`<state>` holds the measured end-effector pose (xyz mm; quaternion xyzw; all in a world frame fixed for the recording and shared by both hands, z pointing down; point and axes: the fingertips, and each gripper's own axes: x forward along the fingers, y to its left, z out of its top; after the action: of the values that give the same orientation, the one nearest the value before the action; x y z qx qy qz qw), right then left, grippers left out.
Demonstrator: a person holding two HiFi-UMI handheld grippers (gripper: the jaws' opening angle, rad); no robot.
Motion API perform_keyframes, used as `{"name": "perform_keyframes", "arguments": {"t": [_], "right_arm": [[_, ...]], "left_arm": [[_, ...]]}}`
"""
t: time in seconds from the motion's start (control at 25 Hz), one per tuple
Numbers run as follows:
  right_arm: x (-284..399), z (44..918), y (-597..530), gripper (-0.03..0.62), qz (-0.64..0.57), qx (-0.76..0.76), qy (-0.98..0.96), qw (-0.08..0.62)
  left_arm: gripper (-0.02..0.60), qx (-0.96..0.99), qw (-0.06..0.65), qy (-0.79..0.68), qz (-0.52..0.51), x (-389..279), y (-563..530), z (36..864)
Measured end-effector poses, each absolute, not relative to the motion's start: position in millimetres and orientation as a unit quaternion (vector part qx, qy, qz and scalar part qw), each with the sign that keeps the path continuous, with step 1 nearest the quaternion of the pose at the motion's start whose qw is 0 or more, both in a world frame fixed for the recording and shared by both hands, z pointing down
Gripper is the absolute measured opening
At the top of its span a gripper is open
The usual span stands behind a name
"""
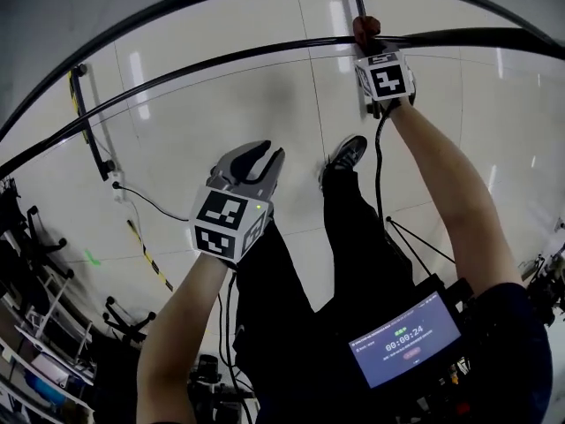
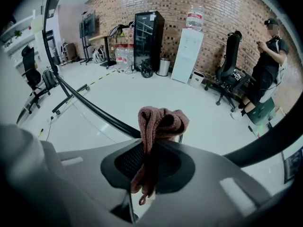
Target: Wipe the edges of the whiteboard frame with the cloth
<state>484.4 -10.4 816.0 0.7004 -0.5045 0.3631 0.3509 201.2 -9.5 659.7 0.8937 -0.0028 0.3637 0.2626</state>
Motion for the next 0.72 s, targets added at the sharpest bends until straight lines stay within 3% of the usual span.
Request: {"name": "perform_keyframes", "arguments": {"t": [0.72], "right_arm": [[384, 813, -91, 0.055, 0.361, 0.666, -0.525, 0.387]], "left_arm": [[0.091, 0.905, 0.281, -0.074, 0.310, 98, -84, 647]]}}
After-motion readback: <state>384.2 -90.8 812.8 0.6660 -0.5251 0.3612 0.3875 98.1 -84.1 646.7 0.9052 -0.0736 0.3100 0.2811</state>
